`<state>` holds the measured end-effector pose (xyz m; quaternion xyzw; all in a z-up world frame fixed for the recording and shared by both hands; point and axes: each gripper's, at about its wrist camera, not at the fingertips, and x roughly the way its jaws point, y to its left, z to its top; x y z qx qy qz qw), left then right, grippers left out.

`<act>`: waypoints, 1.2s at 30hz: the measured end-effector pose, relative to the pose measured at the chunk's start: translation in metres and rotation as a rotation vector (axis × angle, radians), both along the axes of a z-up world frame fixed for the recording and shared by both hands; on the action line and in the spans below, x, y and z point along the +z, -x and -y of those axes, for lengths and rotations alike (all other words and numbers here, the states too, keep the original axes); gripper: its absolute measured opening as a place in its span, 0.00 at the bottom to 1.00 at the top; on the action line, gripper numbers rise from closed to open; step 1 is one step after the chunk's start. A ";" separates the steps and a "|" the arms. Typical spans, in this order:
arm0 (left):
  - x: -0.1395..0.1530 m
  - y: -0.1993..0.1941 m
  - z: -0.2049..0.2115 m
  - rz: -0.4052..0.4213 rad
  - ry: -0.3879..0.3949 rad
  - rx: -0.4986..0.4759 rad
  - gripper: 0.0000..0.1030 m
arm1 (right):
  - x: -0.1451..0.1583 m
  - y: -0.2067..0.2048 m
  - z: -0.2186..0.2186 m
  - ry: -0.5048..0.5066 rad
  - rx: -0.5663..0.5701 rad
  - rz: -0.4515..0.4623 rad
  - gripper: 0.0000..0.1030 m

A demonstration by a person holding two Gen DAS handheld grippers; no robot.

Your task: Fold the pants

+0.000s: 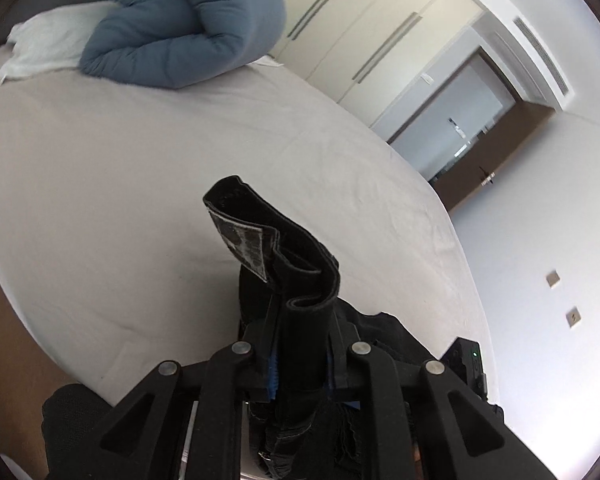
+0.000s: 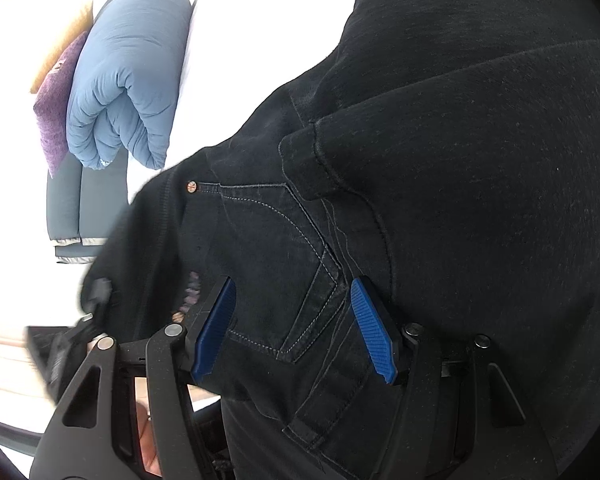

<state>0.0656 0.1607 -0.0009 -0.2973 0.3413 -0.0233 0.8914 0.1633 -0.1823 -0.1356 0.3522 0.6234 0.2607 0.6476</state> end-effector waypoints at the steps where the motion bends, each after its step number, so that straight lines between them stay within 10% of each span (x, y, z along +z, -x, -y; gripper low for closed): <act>1: 0.006 0.000 0.011 0.015 -0.019 -0.027 0.16 | 0.000 0.000 0.000 0.003 -0.001 0.004 0.57; 17: 0.029 -0.010 0.150 0.052 -0.306 -0.307 0.16 | 0.079 0.008 0.103 -0.269 -0.143 0.144 0.78; 24: 0.017 -0.005 0.195 0.041 -0.385 -0.411 0.16 | 0.141 0.020 0.111 -0.153 -0.011 0.312 0.80; 31: 0.003 -0.005 0.228 0.032 -0.510 -0.502 0.16 | 0.130 0.015 0.106 -0.036 0.077 0.271 0.80; 34: -0.005 -0.006 0.239 0.022 -0.533 -0.547 0.16 | 0.126 0.022 0.110 0.046 0.081 0.302 0.64; 36: -0.010 -0.005 0.252 0.019 -0.560 -0.584 0.16 | 0.119 0.025 0.116 0.081 0.089 0.302 0.34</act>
